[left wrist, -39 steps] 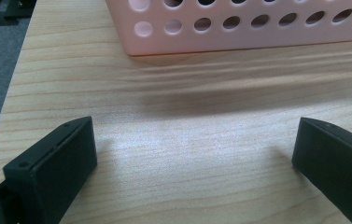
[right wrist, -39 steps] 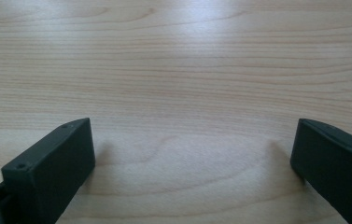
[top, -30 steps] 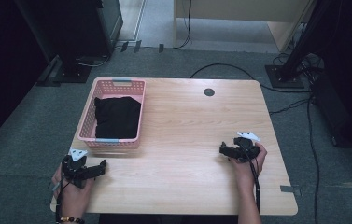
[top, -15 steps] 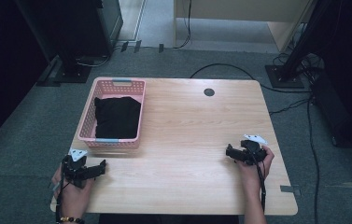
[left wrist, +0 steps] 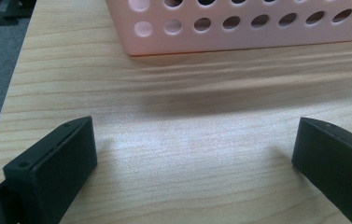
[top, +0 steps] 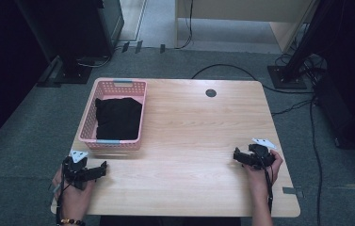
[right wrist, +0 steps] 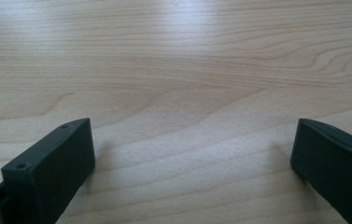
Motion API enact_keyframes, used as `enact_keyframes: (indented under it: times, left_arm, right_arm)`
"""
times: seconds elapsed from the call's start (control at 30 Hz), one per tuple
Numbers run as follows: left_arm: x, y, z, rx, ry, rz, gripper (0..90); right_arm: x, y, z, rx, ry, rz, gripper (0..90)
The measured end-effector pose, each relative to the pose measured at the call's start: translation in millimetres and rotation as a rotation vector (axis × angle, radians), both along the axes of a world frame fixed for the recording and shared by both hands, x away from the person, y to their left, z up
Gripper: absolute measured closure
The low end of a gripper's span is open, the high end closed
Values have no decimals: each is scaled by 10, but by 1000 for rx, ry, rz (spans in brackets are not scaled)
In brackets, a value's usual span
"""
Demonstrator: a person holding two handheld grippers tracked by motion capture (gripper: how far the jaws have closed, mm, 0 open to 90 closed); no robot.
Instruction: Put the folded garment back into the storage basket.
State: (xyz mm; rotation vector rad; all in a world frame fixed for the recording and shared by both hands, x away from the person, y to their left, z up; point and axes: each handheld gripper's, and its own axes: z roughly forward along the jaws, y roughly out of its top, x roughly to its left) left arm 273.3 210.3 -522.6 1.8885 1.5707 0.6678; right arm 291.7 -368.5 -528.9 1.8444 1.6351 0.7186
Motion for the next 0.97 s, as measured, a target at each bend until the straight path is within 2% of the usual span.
enact_keyframes:
  times: [0.67, 0.8, 0.87, 0.9, 0.97]
  left_arm:
    - [0, 0, 0, 0, 0, -1, 0]
    - [0, 0, 0, 0, 0, -1, 0]
    - [1, 0, 0, -1, 0, -1, 0]
    - [2, 0, 1, -1, 0, -1, 0]
    - [2, 0, 1, 0, 1, -2, 0]
  right_arm:
    - [-192, -264, -3, -2, 1, -33, 0]
    - [-228, -324, -1, 11, -4, -53, 0]
    - [-252, -358, 3, 40, -21, -53, 0]
    - [-281, -391, 12, 82, -52, -47, 0]
    - [-386, -463, 41, 180, -166, -32, 0]
